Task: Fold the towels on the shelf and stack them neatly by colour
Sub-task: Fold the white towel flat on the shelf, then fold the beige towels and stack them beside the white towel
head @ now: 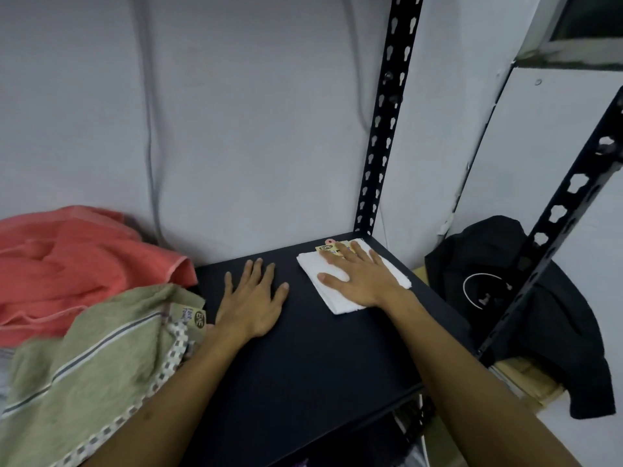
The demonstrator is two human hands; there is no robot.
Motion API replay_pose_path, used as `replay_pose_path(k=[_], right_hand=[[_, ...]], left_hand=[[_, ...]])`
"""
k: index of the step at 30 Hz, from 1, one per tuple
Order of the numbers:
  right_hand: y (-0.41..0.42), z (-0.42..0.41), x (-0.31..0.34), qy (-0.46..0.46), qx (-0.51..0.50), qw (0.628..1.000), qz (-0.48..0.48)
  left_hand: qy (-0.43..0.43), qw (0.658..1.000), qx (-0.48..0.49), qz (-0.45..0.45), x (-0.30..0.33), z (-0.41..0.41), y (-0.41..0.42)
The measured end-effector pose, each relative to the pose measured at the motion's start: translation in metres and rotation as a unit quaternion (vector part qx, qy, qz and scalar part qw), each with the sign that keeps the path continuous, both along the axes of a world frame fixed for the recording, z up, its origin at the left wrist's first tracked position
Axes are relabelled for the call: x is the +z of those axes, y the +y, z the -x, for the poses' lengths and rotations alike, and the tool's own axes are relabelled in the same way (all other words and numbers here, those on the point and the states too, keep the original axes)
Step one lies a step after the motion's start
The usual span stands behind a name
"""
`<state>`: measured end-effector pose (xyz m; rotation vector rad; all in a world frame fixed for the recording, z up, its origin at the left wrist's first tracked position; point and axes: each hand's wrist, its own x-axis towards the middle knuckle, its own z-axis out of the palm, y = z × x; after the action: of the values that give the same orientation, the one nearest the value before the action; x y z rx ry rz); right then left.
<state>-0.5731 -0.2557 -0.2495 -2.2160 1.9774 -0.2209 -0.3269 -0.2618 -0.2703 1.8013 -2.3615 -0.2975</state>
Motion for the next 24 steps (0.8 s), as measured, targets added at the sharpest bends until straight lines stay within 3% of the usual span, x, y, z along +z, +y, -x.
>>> replay_pose_path(k=[8, 19, 24], right_hand=[[-0.052, 0.028, -0.001, -0.003, -0.013, 1.0, 0.004], [-0.056, 0.032, 0.004, 0.007, -0.002, 1.0, 0.01], [-0.032, 0.002, 0.004, -0.003, 0.004, 0.995, 0.099]], left_hand=[[-0.013, 1.0, 0.007, 0.006, 0.001, 0.001, 0.0], [-0.015, 1.0, 0.01, 0.002, 0.004, 0.001, 0.002], [-0.018, 1.0, 0.014, -0.002, 0.007, 0.001, 0.004]])
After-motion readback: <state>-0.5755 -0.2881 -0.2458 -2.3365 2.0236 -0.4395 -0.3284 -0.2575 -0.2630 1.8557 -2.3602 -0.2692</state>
